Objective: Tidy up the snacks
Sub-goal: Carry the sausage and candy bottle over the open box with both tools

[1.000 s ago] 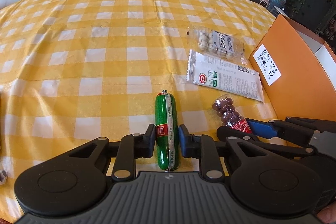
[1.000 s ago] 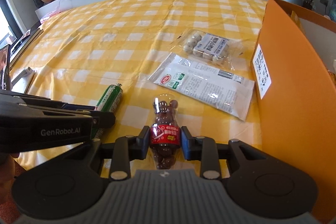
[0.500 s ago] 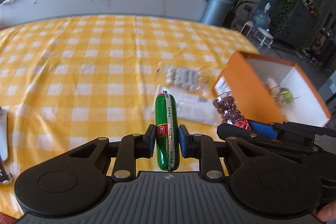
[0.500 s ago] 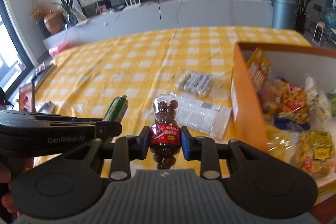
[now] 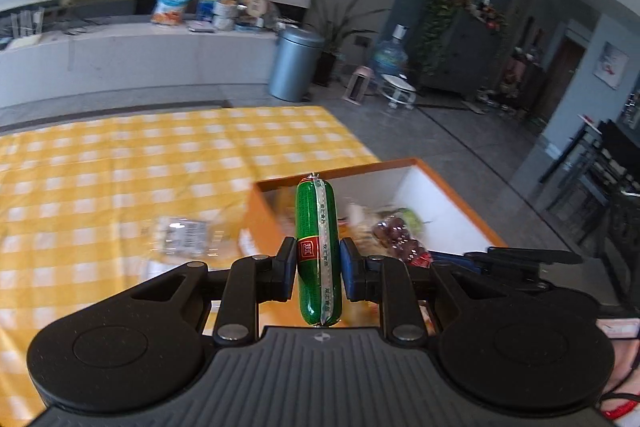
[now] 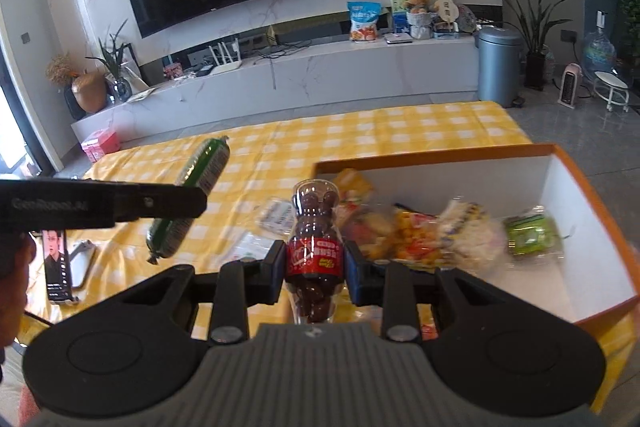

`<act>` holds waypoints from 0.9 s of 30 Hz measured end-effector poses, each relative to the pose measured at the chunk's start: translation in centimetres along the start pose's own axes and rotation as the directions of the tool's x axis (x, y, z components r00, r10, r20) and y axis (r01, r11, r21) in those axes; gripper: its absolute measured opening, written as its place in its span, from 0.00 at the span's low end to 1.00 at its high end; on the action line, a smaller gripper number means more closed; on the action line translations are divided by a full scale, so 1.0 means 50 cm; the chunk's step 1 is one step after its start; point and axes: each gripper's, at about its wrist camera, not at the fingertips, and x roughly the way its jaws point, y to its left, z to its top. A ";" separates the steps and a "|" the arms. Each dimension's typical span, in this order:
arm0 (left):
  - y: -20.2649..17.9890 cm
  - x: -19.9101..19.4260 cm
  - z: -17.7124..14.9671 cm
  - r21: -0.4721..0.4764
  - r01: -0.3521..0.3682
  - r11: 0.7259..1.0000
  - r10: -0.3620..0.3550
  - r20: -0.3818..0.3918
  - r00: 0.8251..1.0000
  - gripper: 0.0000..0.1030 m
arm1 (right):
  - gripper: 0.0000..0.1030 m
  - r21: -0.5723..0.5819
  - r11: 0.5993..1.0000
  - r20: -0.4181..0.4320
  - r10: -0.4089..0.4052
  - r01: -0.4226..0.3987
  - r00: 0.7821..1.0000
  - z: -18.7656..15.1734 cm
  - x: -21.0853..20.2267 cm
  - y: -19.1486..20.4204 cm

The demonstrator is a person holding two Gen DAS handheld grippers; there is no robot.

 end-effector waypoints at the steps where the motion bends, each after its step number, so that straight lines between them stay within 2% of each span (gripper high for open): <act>1: -0.012 0.015 0.009 0.003 0.027 1.000 -0.027 -0.012 1.000 0.25 | 0.28 0.008 1.000 -0.008 -0.009 0.009 1.000 0.005 -0.006 -0.021; 7: -0.094 0.108 0.049 0.046 0.117 0.992 -0.113 -0.084 0.990 0.25 | 0.28 0.032 0.998 -0.072 -0.059 0.061 0.996 0.047 -0.020 -0.142; 11: -0.113 0.182 0.065 -0.003 0.177 0.984 -0.175 -0.147 0.974 0.25 | 0.28 0.025 0.996 -0.154 -0.086 0.091 0.984 0.071 -0.006 -0.208; 14: -0.116 0.243 0.072 -0.075 0.215 0.974 -0.226 -0.211 0.951 0.25 | 0.28 0.006 0.995 -0.212 -0.099 0.102 0.972 0.080 0.008 -0.247; 20: -0.140 0.361 0.049 -0.170 0.210 0.963 -0.256 -0.322 0.911 0.24 | 0.28 -0.004 0.994 -0.317 -0.108 0.113 0.942 0.092 0.060 -0.314; 24: -0.137 0.417 0.024 -0.220 0.169 0.961 -0.243 -0.371 0.896 0.24 | 0.28 -0.051 0.990 -0.400 -0.144 0.135 0.905 0.085 0.109 -0.339; 27: -0.126 0.449 0.008 -0.279 0.140 0.950 -0.248 -0.403 0.881 0.24 | 0.28 -0.065 0.990 -0.466 -0.140 0.125 0.874 0.080 0.136 -0.361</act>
